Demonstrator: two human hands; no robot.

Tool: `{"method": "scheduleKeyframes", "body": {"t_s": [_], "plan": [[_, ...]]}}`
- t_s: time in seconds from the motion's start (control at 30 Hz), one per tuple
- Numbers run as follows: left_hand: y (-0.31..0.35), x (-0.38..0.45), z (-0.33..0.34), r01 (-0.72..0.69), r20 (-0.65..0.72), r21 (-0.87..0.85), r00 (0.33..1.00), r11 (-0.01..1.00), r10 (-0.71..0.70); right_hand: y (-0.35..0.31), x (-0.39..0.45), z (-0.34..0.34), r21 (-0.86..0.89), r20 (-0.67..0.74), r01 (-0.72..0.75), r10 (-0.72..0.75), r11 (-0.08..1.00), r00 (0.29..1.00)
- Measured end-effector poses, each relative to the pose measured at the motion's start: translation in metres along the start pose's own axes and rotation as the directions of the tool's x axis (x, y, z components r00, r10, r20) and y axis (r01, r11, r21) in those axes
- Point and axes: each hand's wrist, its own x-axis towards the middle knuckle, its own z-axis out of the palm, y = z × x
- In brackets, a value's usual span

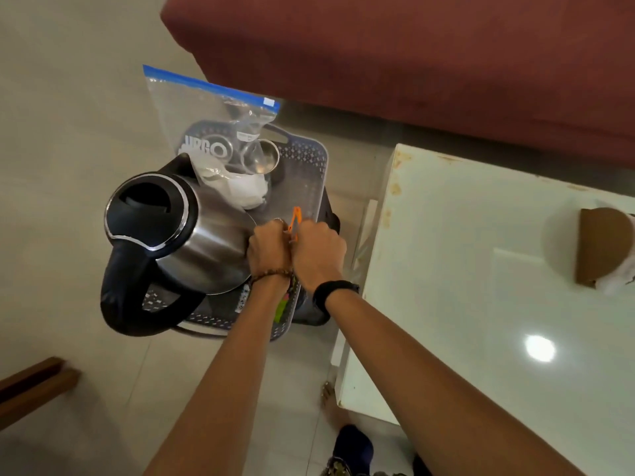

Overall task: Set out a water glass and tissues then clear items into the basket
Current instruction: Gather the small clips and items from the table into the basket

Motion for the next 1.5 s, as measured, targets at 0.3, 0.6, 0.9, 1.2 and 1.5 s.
{"method": "scheduleKeyframes", "body": {"t_s": [0.3, 0.6, 0.9, 1.2, 1.5], "plan": [[0.021, -0.050, -0.001, -0.005, -0.115, -0.377, 0.992, 0.926, -0.042, 0.040, -0.037, -0.034, 0.331, -0.097, 0.014, 0.019, 0.944, 0.995], [0.151, -0.164, 0.094, 0.042, 0.307, -0.582, 0.936, 0.812, 0.172, 0.225, -0.123, -0.096, 0.468, -0.147, -0.303, 0.411, 0.830, 0.900], [0.331, -0.310, 0.247, -0.032, 0.522, -0.534, 0.773, 0.845, 0.360, 0.472, -0.225, -0.179, 0.517, -0.172, -0.494, 0.651, 0.698, 0.739], [0.503, -0.434, 0.410, -0.249, 0.602, -0.484, 0.601, 0.839, 0.526, 0.698, -0.307, -0.238, 0.714, -0.172, -0.565, 0.886, 0.413, 0.431], [0.619, -0.440, 0.532, -0.716, 0.515, -0.340, 0.401, 0.609, 0.758, 0.837, -0.341, -0.237, 0.950, -0.045, -0.307, 0.998, 0.059, 0.053]]}}
